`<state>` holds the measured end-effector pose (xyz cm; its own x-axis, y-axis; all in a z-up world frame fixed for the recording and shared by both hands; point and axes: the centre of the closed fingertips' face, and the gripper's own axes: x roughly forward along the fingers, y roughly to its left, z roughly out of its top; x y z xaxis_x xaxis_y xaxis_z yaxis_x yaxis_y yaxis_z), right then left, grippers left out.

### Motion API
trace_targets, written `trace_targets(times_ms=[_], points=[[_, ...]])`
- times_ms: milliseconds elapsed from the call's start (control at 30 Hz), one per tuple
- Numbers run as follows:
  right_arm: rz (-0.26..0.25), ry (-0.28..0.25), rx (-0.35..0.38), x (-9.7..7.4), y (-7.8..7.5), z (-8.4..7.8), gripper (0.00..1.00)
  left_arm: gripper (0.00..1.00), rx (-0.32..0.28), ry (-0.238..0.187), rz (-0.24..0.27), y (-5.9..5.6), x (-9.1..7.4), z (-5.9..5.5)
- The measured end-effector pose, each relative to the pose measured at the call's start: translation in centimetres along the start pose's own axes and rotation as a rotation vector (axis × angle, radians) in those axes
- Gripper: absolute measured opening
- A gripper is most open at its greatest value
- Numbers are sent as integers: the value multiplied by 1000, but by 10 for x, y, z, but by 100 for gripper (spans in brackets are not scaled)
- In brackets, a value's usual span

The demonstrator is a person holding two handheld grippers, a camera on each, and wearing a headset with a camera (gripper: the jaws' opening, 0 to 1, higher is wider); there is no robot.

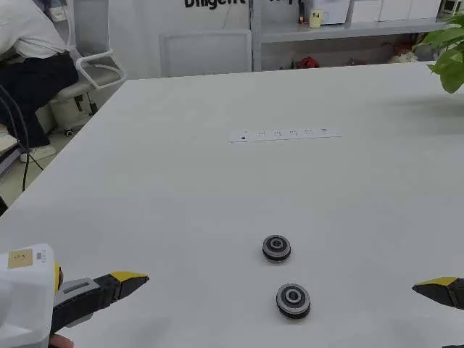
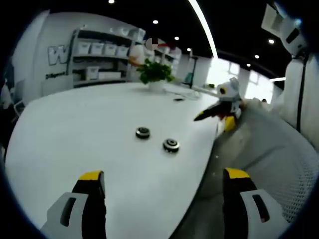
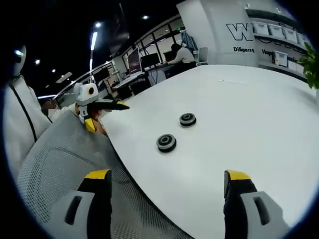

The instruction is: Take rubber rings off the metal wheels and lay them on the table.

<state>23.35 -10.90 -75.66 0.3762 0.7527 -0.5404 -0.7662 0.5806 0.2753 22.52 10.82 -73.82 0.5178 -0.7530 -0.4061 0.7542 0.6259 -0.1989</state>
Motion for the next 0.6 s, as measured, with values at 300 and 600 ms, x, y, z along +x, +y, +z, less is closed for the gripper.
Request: trace_targets(times_ms=[300, 600], points=[[-7, 1, -6, 0, -1, 0, 100, 100, -3, 5, 9, 2, -1, -1], [-1, 10, -6, 1, 0, -1, 100, 100, -3, 17, 12, 3, -1, -2]])
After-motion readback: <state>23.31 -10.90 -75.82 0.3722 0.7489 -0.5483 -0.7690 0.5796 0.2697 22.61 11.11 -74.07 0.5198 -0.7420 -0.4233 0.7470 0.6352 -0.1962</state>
